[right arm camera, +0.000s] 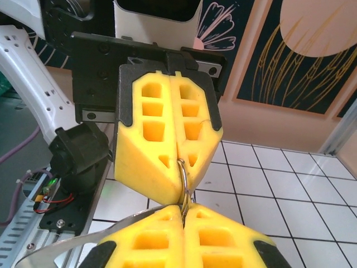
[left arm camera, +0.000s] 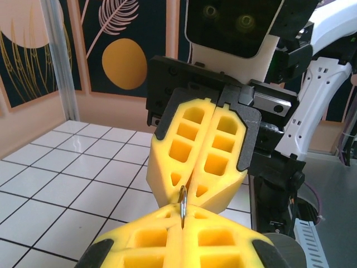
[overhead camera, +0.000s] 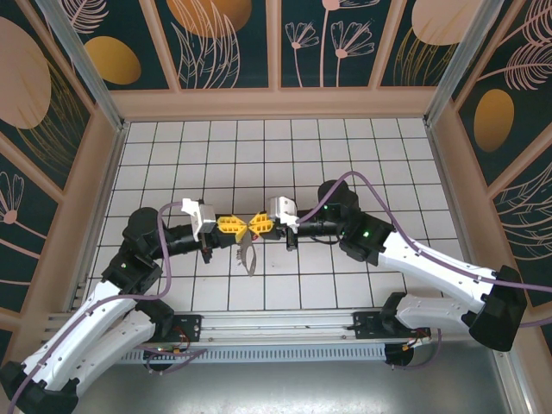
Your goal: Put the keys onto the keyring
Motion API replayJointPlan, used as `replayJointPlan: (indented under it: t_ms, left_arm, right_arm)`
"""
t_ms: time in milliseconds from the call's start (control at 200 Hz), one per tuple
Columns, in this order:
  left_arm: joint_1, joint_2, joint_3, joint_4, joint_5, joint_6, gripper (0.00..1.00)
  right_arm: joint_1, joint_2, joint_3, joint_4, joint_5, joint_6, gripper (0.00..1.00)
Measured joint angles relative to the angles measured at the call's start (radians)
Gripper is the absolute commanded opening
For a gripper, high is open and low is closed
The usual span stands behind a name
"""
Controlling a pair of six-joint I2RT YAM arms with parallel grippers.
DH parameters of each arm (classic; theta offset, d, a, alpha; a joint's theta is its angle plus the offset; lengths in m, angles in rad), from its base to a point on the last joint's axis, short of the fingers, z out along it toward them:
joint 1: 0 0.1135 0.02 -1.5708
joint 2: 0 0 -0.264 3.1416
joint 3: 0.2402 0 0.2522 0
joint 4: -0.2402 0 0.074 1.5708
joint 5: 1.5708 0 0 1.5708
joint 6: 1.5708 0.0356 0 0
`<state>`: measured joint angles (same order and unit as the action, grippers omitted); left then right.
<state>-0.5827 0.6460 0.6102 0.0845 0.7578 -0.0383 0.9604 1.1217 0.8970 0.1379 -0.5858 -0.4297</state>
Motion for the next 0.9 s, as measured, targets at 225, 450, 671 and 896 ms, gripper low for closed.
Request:
replayJointPlan:
  t_ms: [225, 450, 671, 896]
  left_arm:
    - [-0.003, 0.058, 0.064, -0.124, -0.052, 0.076, 0.14]
    - [-0.003, 0.110, 0.134, -0.240, -0.114, 0.137, 0.12]
    - [-0.003, 0.141, 0.154, -0.303, -0.135, 0.176, 0.01]
    - [-0.003, 0.137, 0.152, -0.327, -0.132, 0.184, 0.00]
  right_arm:
    - [0.005, -0.005, 0.005, -0.070, 0.089, -0.035, 0.00]
    - [0.022, -0.005, 0.041, -0.159, 0.174, -0.072, 0.00]
    - [0.039, 0.010, 0.065, -0.226, 0.239, -0.101, 0.00]
    - [0.043, 0.030, 0.084, -0.257, 0.264, -0.115, 0.00]
